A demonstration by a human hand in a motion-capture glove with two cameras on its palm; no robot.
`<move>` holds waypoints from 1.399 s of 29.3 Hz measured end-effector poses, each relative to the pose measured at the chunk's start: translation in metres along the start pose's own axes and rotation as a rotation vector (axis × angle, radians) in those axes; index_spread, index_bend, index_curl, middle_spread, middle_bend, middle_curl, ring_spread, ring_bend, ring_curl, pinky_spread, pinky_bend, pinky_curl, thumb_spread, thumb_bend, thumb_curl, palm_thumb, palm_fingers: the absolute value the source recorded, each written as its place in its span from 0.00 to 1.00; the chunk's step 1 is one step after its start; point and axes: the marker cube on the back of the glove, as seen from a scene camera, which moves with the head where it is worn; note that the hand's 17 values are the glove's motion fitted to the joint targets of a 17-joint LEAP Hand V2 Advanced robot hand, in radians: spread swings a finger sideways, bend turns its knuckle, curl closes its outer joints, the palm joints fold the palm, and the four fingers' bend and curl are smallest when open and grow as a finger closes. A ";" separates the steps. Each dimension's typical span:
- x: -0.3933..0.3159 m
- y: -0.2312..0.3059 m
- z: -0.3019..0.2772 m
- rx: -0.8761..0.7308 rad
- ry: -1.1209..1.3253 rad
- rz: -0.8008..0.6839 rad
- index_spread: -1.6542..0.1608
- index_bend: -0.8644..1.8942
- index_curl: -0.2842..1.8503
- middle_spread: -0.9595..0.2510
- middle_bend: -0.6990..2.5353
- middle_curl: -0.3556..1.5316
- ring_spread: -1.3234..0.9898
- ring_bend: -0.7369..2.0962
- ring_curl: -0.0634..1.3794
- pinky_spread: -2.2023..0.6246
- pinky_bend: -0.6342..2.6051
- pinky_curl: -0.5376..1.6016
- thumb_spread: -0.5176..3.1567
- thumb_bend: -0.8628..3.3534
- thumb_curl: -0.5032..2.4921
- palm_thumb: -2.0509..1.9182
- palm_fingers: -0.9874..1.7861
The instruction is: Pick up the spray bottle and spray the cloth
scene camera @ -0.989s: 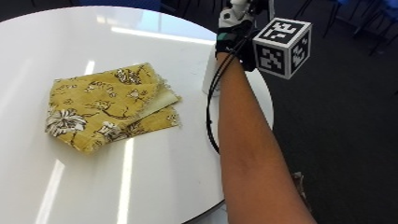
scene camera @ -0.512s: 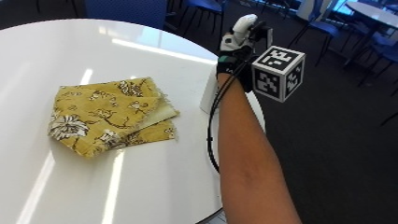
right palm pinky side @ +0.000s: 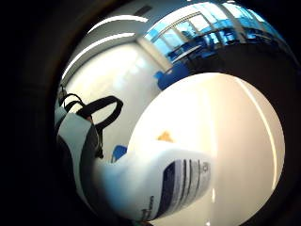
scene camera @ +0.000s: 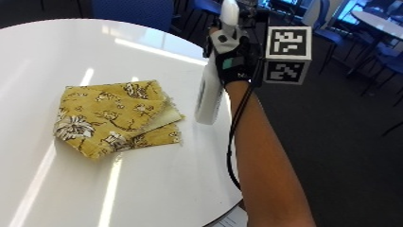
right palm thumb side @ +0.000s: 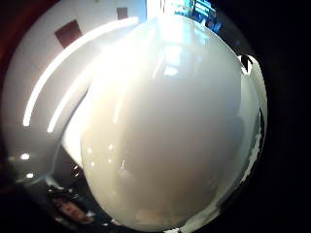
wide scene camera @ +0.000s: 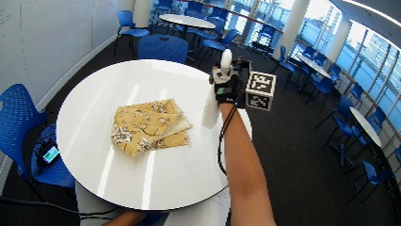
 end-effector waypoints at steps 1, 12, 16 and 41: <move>-0.007 0.006 0.005 -0.060 -0.015 -0.004 0.77 0.42 0.41 0.63 0.43 0.48 0.48 0.52 0.39 0.68 0.35 0.46 0.28 0.20 0.43 0.75 0.85; -0.028 0.055 0.037 -0.453 -0.032 0.122 0.77 0.42 0.41 0.62 0.43 0.48 0.48 0.52 0.39 0.68 0.35 0.46 0.27 0.20 0.43 0.75 0.85; -0.023 0.064 0.038 -0.584 -0.011 0.201 0.77 0.43 0.41 0.62 0.43 0.48 0.48 0.52 0.39 0.68 0.35 0.46 0.27 0.20 0.43 0.75 0.86; 0.004 0.091 0.058 -1.196 0.343 0.471 0.77 0.43 0.42 0.62 0.43 0.48 0.47 0.52 0.38 0.69 0.34 0.45 0.26 0.20 0.44 0.75 0.86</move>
